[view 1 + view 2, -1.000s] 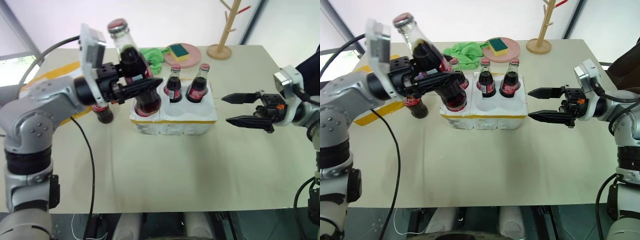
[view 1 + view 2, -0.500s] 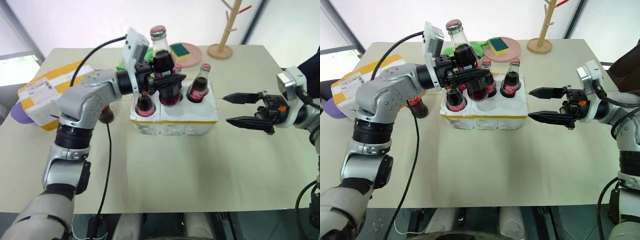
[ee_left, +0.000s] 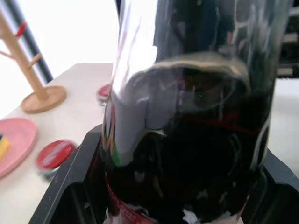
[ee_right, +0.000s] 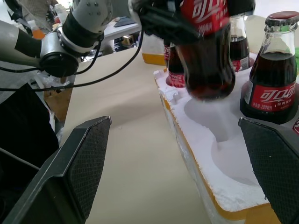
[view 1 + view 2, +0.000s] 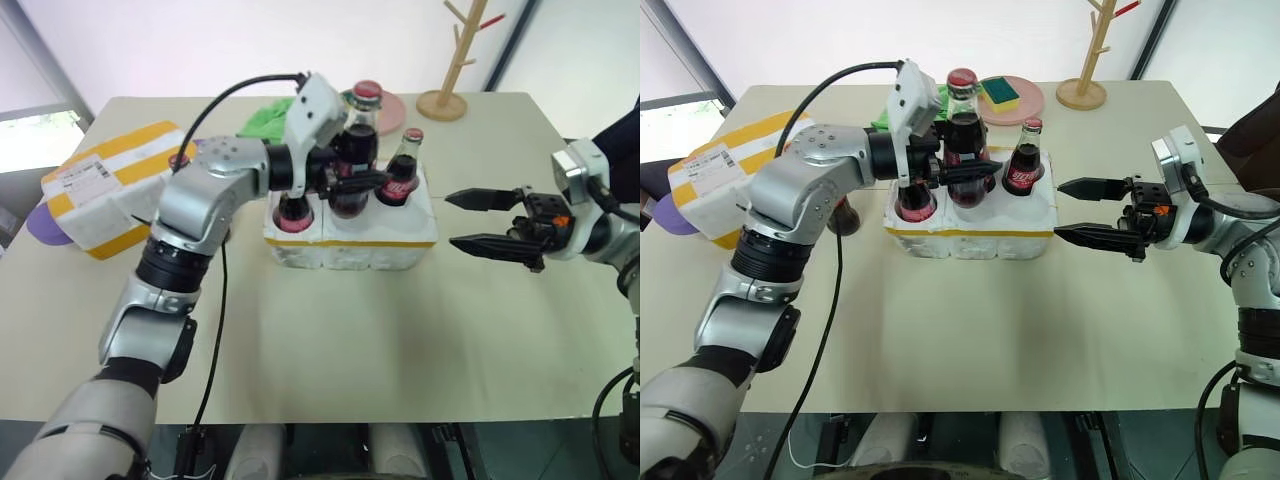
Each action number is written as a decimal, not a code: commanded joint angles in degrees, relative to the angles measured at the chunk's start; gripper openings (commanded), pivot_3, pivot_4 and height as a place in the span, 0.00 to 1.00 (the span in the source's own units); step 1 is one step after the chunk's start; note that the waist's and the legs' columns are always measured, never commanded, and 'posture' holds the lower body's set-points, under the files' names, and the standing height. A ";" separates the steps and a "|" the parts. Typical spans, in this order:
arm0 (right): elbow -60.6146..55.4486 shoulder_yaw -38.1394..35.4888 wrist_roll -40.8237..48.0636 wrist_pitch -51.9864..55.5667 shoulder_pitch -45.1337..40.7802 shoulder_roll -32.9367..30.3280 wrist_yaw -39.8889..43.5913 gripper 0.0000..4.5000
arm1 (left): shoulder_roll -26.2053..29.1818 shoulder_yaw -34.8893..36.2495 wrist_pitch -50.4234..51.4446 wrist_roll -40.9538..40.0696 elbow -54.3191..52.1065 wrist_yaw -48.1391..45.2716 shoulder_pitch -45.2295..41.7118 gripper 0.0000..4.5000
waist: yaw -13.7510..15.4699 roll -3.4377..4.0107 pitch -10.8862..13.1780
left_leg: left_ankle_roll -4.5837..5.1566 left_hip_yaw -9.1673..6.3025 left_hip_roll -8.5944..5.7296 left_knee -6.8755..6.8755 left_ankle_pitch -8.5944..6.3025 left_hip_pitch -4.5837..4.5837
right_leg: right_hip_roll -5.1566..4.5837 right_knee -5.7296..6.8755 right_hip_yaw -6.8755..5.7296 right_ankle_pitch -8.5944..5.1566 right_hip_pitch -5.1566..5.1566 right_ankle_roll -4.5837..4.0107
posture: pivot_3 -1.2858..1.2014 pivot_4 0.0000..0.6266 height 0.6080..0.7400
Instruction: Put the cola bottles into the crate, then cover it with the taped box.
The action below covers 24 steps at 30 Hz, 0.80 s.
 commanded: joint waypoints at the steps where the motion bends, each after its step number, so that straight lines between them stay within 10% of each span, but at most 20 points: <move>1: -2.47 -2.65 1.31 -0.96 0.41 0.06 -0.38 1.00 | -0.78 2.05 -0.31 0.58 0.18 0.72 -1.11 0.61 | -0.10 -0.01 0.01 | 0.00 -0.01 0.00 0.00 0.00 -0.01 | 0.00 0.01 0.00 0.00 -0.03 0.00 | 0.52 0.24 1.00; 24: -1.49 -2.59 1.50 -1.91 -0.27 0.00 -1.22 1.00 | -5.45 4.64 11.59 -0.59 -3.68 9.35 -2.08 0.61 | 0.00 -0.01 0.01 | 0.00 -0.01 0.00 -0.01 0.01 -0.07 | 0.00 0.02 0.00 0.00 -0.11 0.01 | 0.52 0.24 1.00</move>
